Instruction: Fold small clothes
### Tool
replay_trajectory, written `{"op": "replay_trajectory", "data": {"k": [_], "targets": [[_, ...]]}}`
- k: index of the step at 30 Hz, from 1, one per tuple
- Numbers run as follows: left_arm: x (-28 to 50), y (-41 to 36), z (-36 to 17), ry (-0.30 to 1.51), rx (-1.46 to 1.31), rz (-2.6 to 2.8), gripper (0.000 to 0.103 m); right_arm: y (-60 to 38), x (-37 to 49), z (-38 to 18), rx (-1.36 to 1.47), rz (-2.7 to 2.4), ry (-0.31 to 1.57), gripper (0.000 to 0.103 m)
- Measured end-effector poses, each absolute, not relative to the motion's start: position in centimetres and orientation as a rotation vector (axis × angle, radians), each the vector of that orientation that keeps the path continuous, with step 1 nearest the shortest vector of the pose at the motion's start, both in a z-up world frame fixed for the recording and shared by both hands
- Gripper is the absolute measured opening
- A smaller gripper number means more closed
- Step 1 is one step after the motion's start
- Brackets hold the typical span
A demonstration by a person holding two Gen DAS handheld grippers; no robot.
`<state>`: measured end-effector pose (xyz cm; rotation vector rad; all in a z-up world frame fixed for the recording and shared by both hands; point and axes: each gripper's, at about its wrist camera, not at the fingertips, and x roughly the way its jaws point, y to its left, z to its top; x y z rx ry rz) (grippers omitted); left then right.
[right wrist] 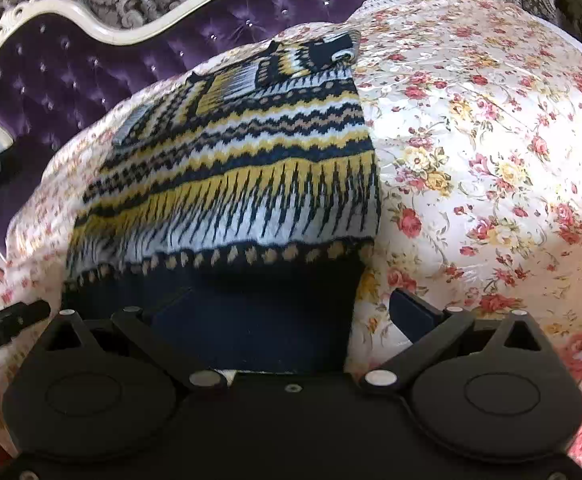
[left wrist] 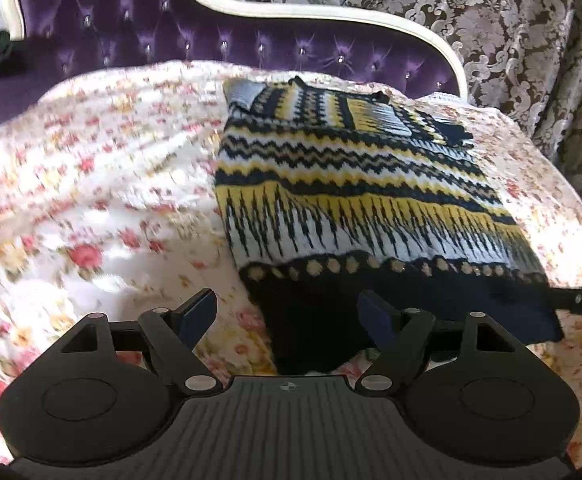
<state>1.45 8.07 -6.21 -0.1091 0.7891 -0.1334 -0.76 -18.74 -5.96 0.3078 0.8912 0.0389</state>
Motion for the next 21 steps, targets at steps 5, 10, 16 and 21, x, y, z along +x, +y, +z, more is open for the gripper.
{"op": "replay_trajectory", "data": {"k": [5,10,16,21], "targets": [[2.4,7.9,-7.1,0.832,-0.144,-0.138,0.076,-18.9,-0.3,-6.4,0.324,0.038,0.911,0.103],[2.9,7.3,-7.7,0.856,-0.127,-0.151,0.076,-19.5,0.6,-7.3,0.415,0.069,0.953,0.103],[2.9,6.9,-7.9,0.865,-0.104,-0.161,0.076,-19.3,0.7,-7.9,0.435,0.064,0.958,0.103],[2.8,6.6,-8.1,0.873,-0.104,-0.183,0.076,-19.1,0.1,-7.5,0.421,0.065,0.922,0.103]]}}
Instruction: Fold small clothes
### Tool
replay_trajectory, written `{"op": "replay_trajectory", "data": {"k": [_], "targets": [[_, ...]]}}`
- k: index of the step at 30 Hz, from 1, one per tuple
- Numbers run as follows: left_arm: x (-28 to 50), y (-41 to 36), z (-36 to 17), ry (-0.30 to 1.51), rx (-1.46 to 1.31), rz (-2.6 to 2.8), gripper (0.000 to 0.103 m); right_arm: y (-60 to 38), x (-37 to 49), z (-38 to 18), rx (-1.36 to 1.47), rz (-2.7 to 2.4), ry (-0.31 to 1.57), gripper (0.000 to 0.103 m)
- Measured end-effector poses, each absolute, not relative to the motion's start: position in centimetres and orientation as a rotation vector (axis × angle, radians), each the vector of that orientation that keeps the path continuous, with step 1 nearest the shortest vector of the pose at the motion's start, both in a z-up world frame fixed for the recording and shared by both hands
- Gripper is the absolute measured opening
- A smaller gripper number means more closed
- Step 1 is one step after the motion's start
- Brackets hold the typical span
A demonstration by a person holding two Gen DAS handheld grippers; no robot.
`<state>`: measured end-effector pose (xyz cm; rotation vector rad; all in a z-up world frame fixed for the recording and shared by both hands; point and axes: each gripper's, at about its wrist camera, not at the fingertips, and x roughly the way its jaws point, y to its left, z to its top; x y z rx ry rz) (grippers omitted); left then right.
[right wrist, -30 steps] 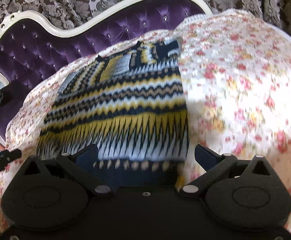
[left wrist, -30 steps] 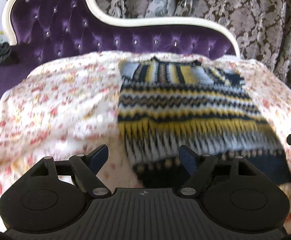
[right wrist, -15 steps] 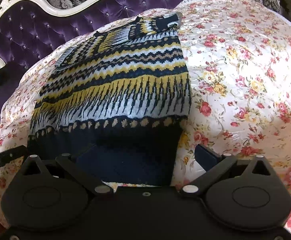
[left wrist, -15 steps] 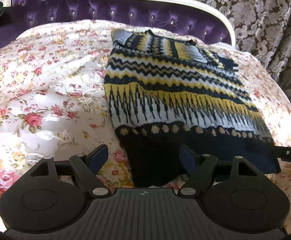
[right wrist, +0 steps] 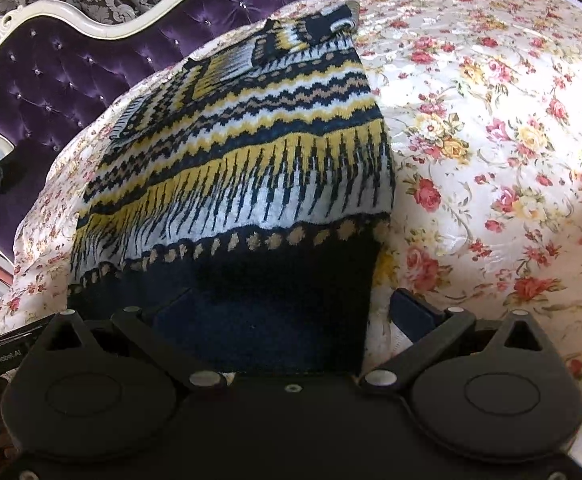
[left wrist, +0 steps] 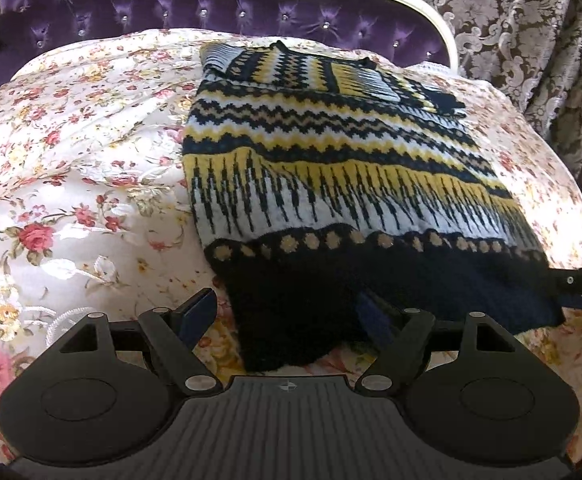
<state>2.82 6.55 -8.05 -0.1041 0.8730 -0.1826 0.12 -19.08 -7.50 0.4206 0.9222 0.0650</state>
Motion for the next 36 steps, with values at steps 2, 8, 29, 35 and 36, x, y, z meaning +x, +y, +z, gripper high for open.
{"op": "replay_trajectory", "data": {"k": [2,8,29,35,36], "targets": [[2.9,6.4,-8.2,0.876,-0.103,-0.195,0.076,-18.9,-0.1,-7.3,0.413,0.071,0.904,0.103],[3.7,5.7,-8.5,0.884,-0.1,-0.22,0.065,-18.8,-0.3,-7.3,0.438,0.114,0.883,0.103],[3.3,9.7,-5.0,0.772,-0.291,-0.204,0.007,-21.1,0.1,-5.3,0.591,0.17,0.841,0.019],[4.1,10.3,-1.4,0.699,-0.306,-0.269,0.007,-21.5,0.8,-2.1,0.617,0.239,0.777,0.018],[4.3,10.3,-0.8,0.685,-0.301,-0.277,0.007,-21.5,1.1,-1.5,0.619,0.25,0.766,0.018]]}}
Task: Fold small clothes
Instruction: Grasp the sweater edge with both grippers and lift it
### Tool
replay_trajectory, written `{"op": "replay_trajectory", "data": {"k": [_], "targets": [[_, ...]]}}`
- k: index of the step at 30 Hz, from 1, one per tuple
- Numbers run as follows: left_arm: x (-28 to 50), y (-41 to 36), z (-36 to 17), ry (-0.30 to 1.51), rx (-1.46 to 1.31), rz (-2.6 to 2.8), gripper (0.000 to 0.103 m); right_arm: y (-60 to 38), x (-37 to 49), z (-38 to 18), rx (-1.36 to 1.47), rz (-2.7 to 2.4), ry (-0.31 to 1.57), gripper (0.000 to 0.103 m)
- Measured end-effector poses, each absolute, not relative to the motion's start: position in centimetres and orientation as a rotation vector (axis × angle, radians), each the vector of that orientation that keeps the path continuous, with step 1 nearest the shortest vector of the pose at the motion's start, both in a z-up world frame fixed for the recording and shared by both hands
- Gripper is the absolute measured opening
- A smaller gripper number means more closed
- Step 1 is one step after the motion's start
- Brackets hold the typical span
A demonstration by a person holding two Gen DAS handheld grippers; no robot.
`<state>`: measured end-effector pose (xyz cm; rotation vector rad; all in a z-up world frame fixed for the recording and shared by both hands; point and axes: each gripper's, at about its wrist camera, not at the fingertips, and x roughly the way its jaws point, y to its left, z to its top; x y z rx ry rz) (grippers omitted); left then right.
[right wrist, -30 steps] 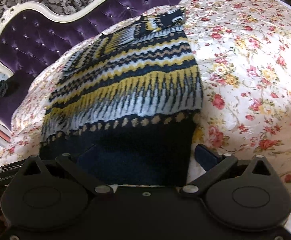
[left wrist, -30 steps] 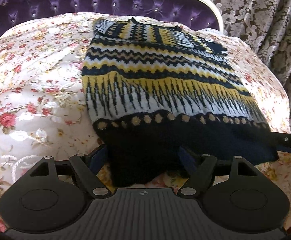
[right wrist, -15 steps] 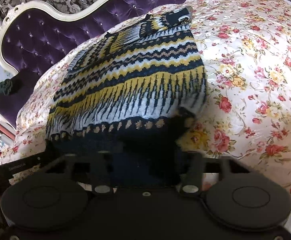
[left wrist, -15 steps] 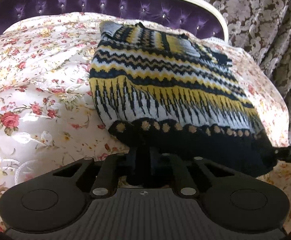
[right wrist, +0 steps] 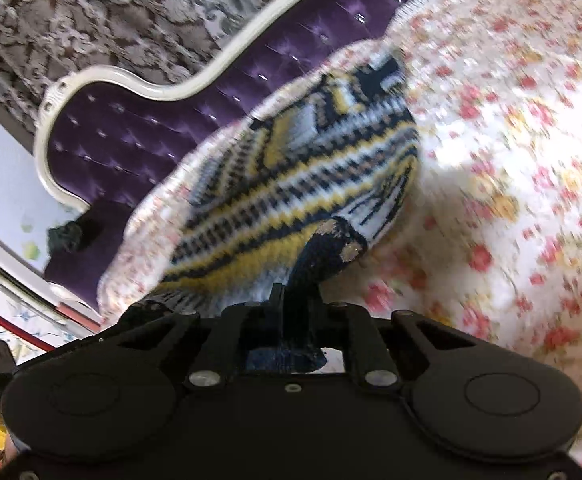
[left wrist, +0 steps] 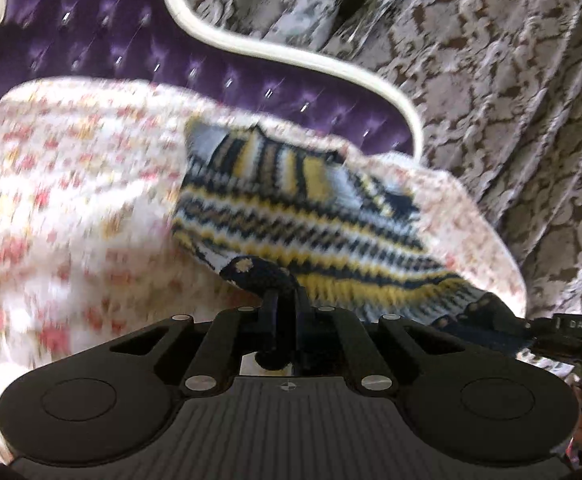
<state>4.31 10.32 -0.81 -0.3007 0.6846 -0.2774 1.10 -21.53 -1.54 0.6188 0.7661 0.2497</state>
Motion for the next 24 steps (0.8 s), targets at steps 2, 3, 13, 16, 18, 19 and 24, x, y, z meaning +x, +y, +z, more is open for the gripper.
{"op": "replay_trajectory", "data": {"k": [2,3,13,16,18,19,24], "targets": [[5.0,10.3,0.6,0.656,-0.291,-0.297,0.007,-21.7,1.8,-0.3,0.621,0.273,0.741,0.018],[5.3,10.3,1.1,0.644,-0.288,-0.305,0.007,-21.8,2.2,0.3,0.62,0.283,0.73,0.018],[10.9,9.6,5.1,0.502,-0.256,-0.289,0.006,-22.4,8.3,4.7,0.566,0.314,0.59,0.018],[13.0,9.5,5.6,0.47,-0.247,-0.268,0.005,-22.7,10.7,5.0,0.563,0.305,0.565,0.018],[14.7,9.3,5.8,0.455,-0.238,-0.255,0.005,-22.8,12.5,5.0,0.546,0.29,0.555,0.018],[15.3,9.5,5.8,0.45,-0.239,-0.249,0.004,-22.9,13.3,4.9,0.54,0.286,0.551,0.018],[19.4,9.7,5.1,0.434,-0.243,-0.203,0.004,-23.5,17.9,4.0,0.534,0.255,0.548,0.017]]}}
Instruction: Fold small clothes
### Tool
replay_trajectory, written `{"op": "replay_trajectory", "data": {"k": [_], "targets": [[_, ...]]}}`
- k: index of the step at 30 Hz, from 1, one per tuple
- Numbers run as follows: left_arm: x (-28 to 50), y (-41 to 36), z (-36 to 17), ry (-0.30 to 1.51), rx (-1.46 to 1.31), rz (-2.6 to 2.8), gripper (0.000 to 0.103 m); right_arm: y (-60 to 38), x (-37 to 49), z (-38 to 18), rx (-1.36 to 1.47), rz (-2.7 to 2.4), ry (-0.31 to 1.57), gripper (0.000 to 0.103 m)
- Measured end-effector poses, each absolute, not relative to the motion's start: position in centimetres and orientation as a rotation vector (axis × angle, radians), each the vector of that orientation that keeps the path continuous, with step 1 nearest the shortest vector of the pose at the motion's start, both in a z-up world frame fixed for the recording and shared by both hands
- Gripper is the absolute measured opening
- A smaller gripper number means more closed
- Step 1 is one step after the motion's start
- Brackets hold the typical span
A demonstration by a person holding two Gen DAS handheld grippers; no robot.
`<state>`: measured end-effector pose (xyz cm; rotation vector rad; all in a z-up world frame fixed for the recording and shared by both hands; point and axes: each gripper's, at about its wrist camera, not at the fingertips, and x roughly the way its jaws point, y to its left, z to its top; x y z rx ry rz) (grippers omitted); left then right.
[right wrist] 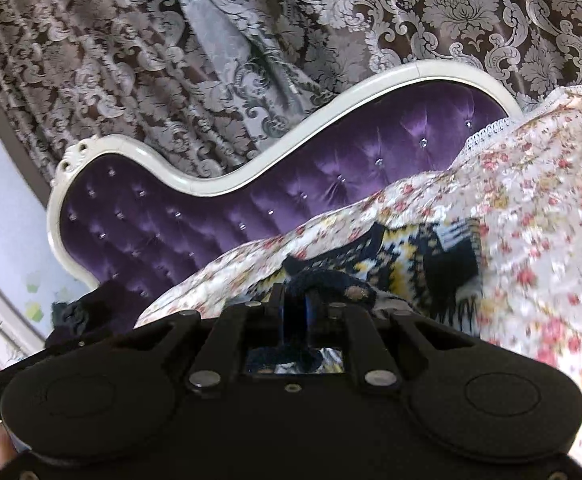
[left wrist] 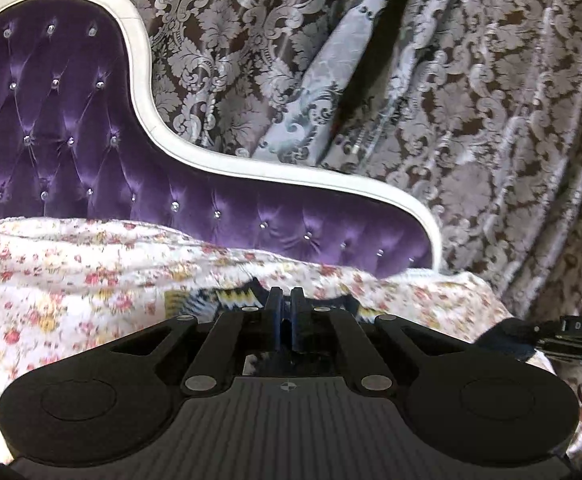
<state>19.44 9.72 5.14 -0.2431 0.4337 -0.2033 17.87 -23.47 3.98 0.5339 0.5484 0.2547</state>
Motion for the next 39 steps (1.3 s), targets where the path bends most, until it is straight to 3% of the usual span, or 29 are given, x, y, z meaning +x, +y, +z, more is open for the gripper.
{"op": "replay_trajectory", "data": {"k": [15,17,18,19,21,24,26,27,28,36,38,39], "targets": [[31.5,10.3,0.3,0.493,-0.168,-0.076,0.001,-24.3,30.8,-2.6,0.51,0.14,0.667,0.017],[32.1,10.3,-0.8,0.547,-0.146,-0.11,0.018,-24.4,31.3,-3.5,0.497,0.133,0.685,0.017],[32.2,10.4,-1.3,0.569,-0.137,-0.121,0.034,-24.4,31.4,-3.8,0.491,0.13,0.688,0.017],[32.3,10.4,-2.0,0.592,-0.127,-0.133,0.04,-24.5,31.5,-4.1,0.486,0.132,0.69,0.017],[32.7,10.2,-3.4,0.666,-0.092,-0.161,0.041,-24.8,31.6,-4.6,0.48,0.131,0.697,0.018],[32.8,9.5,-5.2,0.72,-0.038,-0.199,0.041,-25.5,31.5,-5.0,0.508,0.139,0.689,0.03],[32.7,9.2,-6.0,0.743,-0.021,-0.231,0.043,-26.4,31.3,-4.9,0.525,0.128,0.652,0.052],[32.7,9.2,-6.3,0.753,-0.017,-0.237,0.044,-26.8,31.0,-4.7,0.532,0.123,0.632,0.068],[32.8,9.1,-6.6,0.764,-0.012,-0.241,0.045,-27.3,30.8,-4.6,0.528,0.116,0.617,0.073],[33.4,9.0,-7.9,0.788,-0.038,-0.24,0.044,-26.5,31.5,-6.0,0.345,0.148,0.707,0.073],[33.4,8.9,-8.0,0.791,-0.039,-0.247,0.032,-25.7,31.7,-6.7,0.284,0.152,0.728,0.073],[33.4,8.9,-8.0,0.792,-0.047,-0.254,0.016,-25.3,31.9,-7.0,0.262,0.155,0.735,0.072]]}}
